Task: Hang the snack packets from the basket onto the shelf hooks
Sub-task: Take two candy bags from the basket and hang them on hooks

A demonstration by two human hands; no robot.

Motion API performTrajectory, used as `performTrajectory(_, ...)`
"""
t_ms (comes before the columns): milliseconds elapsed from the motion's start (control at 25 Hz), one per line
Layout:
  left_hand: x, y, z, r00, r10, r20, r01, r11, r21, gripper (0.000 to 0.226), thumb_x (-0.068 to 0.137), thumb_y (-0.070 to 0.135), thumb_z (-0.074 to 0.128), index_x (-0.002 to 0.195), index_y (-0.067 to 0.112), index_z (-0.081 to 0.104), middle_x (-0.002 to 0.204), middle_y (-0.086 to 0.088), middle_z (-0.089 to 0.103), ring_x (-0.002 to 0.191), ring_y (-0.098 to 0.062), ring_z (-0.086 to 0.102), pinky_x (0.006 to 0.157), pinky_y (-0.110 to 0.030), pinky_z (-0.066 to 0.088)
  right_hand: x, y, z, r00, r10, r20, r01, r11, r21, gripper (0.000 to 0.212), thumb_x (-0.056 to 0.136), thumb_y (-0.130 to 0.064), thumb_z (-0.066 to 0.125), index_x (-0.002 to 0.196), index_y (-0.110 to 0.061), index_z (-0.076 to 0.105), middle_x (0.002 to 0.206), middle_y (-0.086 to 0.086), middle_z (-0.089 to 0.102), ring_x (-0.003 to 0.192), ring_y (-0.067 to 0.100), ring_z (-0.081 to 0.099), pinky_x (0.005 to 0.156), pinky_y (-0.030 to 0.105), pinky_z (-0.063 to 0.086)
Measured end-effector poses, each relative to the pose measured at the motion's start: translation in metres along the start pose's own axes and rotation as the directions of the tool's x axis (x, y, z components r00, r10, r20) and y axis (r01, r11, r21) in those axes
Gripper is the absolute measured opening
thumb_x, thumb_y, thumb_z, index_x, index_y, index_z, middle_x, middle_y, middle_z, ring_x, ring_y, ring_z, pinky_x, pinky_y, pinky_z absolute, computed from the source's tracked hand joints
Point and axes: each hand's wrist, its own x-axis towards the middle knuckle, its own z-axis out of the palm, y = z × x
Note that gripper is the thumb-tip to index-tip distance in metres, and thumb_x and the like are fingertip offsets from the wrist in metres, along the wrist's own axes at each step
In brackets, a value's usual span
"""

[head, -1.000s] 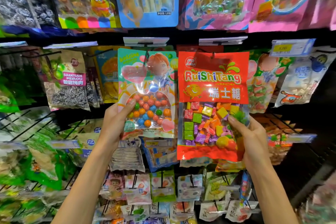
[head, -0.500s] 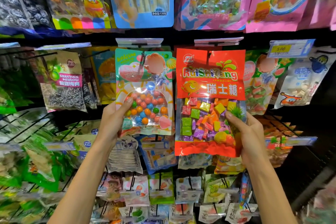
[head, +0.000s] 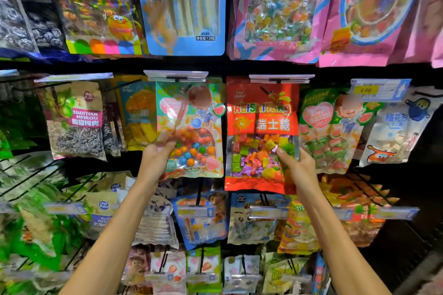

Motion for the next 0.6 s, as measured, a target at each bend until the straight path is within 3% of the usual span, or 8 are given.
performTrajectory(80,0.018,-0.005,0.008,0.998,-0.041,-0.046,0.039,0.999,-0.037,0.021,0.094,0.025,0.063,0.093,0.004,0.063,0.118,-0.025,0.062,0.112,-0.025,0.061,0.103,-0.032,0.044,0.017,0.005,0.003,1.000,-0.009,0.016,0.010,0.999,-0.035,0.041,0.087,-0.038,0.072,0.120,-0.015,0.066,0.112,-0.003,0.072,0.107,0.013,0.065,0.091,0.032,0.050)
performTrajectory(160,0.036,-0.010,0.015,0.992,-0.074,-0.099,0.071,0.997,-0.034,0.019,0.098,0.019,0.057,0.107,0.003,0.064,0.124,-0.018,0.062,0.108,-0.019,0.062,0.083,-0.021,0.049,0.034,0.010,0.004,0.999,-0.010,0.038,0.011,0.999,-0.037,0.028,0.090,-0.031,0.069,0.113,-0.016,0.068,0.106,-0.004,0.073,0.105,0.014,0.066,0.087,0.031,0.047)
performTrajectory(240,0.049,-0.019,0.022,0.997,-0.011,-0.080,0.013,0.999,0.035,0.035,0.100,0.026,0.055,0.130,0.009,0.059,0.111,-0.003,0.067,0.096,-0.017,0.065,0.070,-0.017,0.048,0.045,0.010,0.008,0.999,-0.003,0.049,0.005,0.999,-0.051,0.024,0.090,-0.034,0.069,0.108,-0.018,0.070,0.110,0.000,0.071,0.108,0.016,0.064,0.087,0.030,0.046)
performTrajectory(320,0.059,-0.026,0.024,0.996,0.056,-0.069,-0.051,0.995,0.081,0.036,0.098,0.032,0.057,0.131,0.018,0.059,0.090,0.014,0.063,0.074,0.000,0.057,0.057,-0.013,0.047,0.057,0.018,0.009,0.999,0.003,0.046,0.002,0.996,-0.094,0.049,0.081,-0.054,0.070,0.116,-0.019,0.068,0.132,0.008,0.060,0.122,0.019,0.056,0.095,0.034,0.046)
performTrajectory(400,0.063,-0.030,0.026,0.997,0.034,-0.072,-0.028,0.997,0.071,0.026,0.096,0.033,0.060,0.121,0.027,0.062,0.082,0.021,0.059,0.063,0.006,0.054,0.050,-0.016,0.048,0.064,0.026,0.010,0.998,0.022,0.061,-0.015,0.992,-0.122,0.071,0.077,-0.063,0.068,0.129,-0.015,0.060,0.148,0.009,0.045,0.133,0.020,0.047,0.098,0.032,0.042)
performTrajectory(480,0.065,-0.030,0.029,0.997,0.027,-0.071,-0.022,0.997,0.075,0.021,0.098,0.027,0.058,0.119,0.027,0.059,0.091,0.020,0.059,0.073,0.008,0.059,0.049,-0.012,0.048,0.065,0.026,0.011,0.998,0.032,0.046,-0.024,0.989,-0.148,0.069,0.083,-0.058,0.066,0.135,-0.014,0.056,0.152,0.003,0.037,0.138,0.019,0.039,0.099,0.030,0.037)
performTrajectory(600,0.067,-0.032,0.030,0.998,0.002,-0.067,0.003,0.997,0.076,0.028,0.100,0.023,0.054,0.127,0.018,0.054,0.106,0.011,0.062,0.091,-0.001,0.059,0.049,-0.008,0.048,0.069,0.025,0.013,0.994,0.061,0.087,-0.049,0.989,-0.136,0.074,0.091,-0.050,0.060,0.151,-0.015,0.035,0.142,-0.019,0.032,0.137,0.012,0.036,0.105,0.033,0.033)
